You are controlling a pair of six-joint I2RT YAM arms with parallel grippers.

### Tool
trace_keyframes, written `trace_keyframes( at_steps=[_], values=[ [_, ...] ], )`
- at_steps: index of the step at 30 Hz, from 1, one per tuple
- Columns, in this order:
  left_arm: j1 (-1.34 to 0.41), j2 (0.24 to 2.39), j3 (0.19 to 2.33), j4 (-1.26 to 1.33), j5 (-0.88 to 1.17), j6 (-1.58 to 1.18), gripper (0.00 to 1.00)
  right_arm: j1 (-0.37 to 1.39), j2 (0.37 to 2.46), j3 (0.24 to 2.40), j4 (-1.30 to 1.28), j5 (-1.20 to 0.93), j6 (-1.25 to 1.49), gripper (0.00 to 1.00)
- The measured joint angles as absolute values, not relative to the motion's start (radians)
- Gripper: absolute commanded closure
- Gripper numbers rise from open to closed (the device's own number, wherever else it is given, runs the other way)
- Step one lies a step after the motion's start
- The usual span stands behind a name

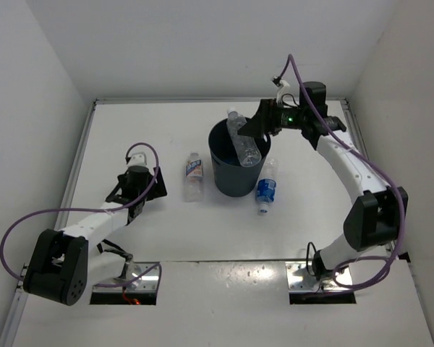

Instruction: Put the plastic bottles in the bin

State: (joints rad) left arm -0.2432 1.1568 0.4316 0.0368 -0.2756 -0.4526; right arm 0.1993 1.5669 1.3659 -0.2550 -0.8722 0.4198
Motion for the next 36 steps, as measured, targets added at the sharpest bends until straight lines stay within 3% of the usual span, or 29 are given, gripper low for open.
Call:
trace_keyframes(
  at_steps=[12, 18, 23, 28, 36],
  values=[
    [-0.256, 1.156, 0.432, 0.036, -0.291, -0.453, 0.00, 0.229, 1.623, 1.366, -0.234, -0.860, 0.446, 0.16],
    [-0.256, 1.156, 0.432, 0.036, -0.296, -0.453, 0.00, 0.238, 1.651, 1.366, -0.210, -0.839, 0.476, 0.34],
    [-0.256, 1.156, 0.432, 0.036, -0.297, -0.453, 0.00, 0.228, 1.665, 1.390, -0.205, -0.818, 0.490, 0.37],
    [-0.256, 1.156, 0.432, 0.036, -0.297, -0.453, 0.00, 0.208, 1.666, 1.460, -0.196, -0.803, 0.492, 0.02],
    [-0.256, 1.144, 0.432, 0.030, -0.307, -0.454, 0.00, 0.146, 1.638, 1.559, -0.190, -0.786, 0.458, 0.00]
  ],
)
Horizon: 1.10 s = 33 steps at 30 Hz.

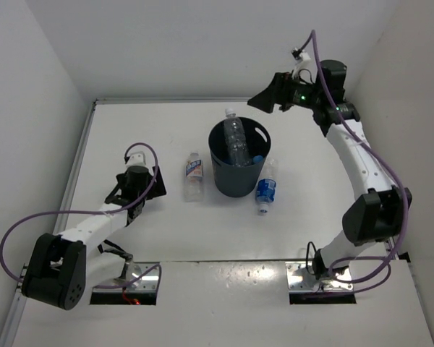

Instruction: Put the plastic bottles in the bin

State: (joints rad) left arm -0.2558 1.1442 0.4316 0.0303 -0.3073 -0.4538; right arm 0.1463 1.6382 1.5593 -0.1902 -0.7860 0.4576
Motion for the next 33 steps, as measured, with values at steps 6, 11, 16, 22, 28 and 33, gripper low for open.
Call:
trace_keyframes(
  at_steps=[6, 11, 16, 22, 28, 33],
  values=[
    [-0.256, 1.092, 0.463, 0.020, -0.306, -0.461, 0.00, 0.122, 1.506, 1.535, -0.267, -0.792, 0.321, 0.16],
    [-0.256, 1.113, 0.570, 0.037, -0.233, -0.503, 0.00, 0.238, 1.337, 1.392, -0.334, -0.776, 0.159, 0.18],
    [-0.266, 1.178, 0.642, 0.102, -0.117, -0.551, 0.00, 0.194, 1.263, 1.323, -0.369, -0.759, 0.110, 0.08],
    [-0.315, 1.251, 0.645, 0.168, 0.013, -0.585, 0.00, -0.008, 1.243, 1.280, -0.378, -0.757, 0.130, 0.04],
    [-0.381, 1.375, 0.682, 0.185, 0.081, -0.592, 0.00, -0.099, 1.163, 1.198, -0.421, -0.763, 0.135, 0.04],
    [-0.414, 1.470, 0.739, 0.197, 0.099, -0.593, 0.00, -0.184, 1.084, 1.147, -0.451, -0.772, 0.143, 0.03]
  ],
)
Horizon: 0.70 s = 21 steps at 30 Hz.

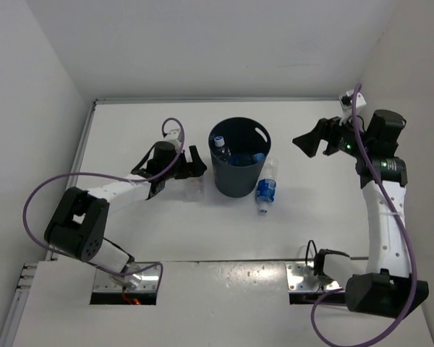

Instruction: Put the plastic bottles in the bin

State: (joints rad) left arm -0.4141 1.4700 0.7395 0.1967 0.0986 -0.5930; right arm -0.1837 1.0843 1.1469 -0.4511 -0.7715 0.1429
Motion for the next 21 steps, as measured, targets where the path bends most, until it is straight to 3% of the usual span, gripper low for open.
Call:
trace_keyframes(
  at_steps=[7, 11, 15, 21],
  values=[
    [-0.423, 1.610, 0.831, 0.165, 0.072, -0.604, 0.02, -0.275, 1.046, 1.099, -0.525, -0.777, 0.150, 0.03],
    [-0.427, 1.651, 0.846, 0.126, 0.054, -0.610, 0.09, -0.294, 1.040, 1.079, -0.562, -0.767, 0.153, 0.03],
    [-0.428, 1.686, 0.892, 0.055, 0.027, -0.611, 0.25, -0.306, 1.037, 1.066, -0.569, -0.766, 0.171, 0.03],
    [-0.427, 1.662, 0.949, -0.019, -0.058, -0.611, 0.29, -0.318, 1.036, 1.041, -0.561, -0.760, 0.203, 0.03]
  ],
)
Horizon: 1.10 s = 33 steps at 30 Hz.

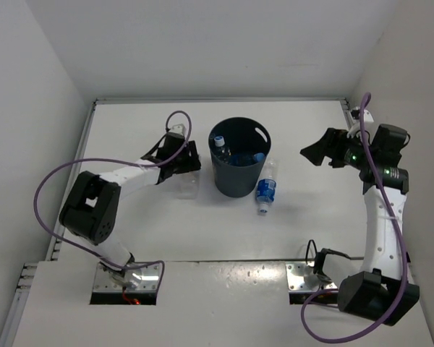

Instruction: Put the plastic bottles in the bin

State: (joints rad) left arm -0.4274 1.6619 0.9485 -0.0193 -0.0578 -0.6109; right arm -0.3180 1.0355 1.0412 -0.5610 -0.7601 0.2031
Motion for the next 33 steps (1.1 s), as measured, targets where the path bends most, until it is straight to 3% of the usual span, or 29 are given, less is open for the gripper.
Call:
trace_keyframes(
  at_steps=[10, 19, 33],
  values=[
    [-0.379, 1.406, 1.161, -0.052, -0.224, -0.602, 0.37, -0.318, 1.035, 1.005, -0.556, -0.743, 0.229, 0.03],
    [-0.394, 1.342, 1.334, 0.043, -0.224, -0.557, 0.41, -0.318, 1.031, 0.989, -0.554, -0.738, 0.241, 0.03],
    [-0.738, 1.409, 1.338, 0.242, -0.230, -0.506, 0.43, -0.318, 1.011, 0.976, -0.555, -0.730, 0.244, 0.03]
  ],
)
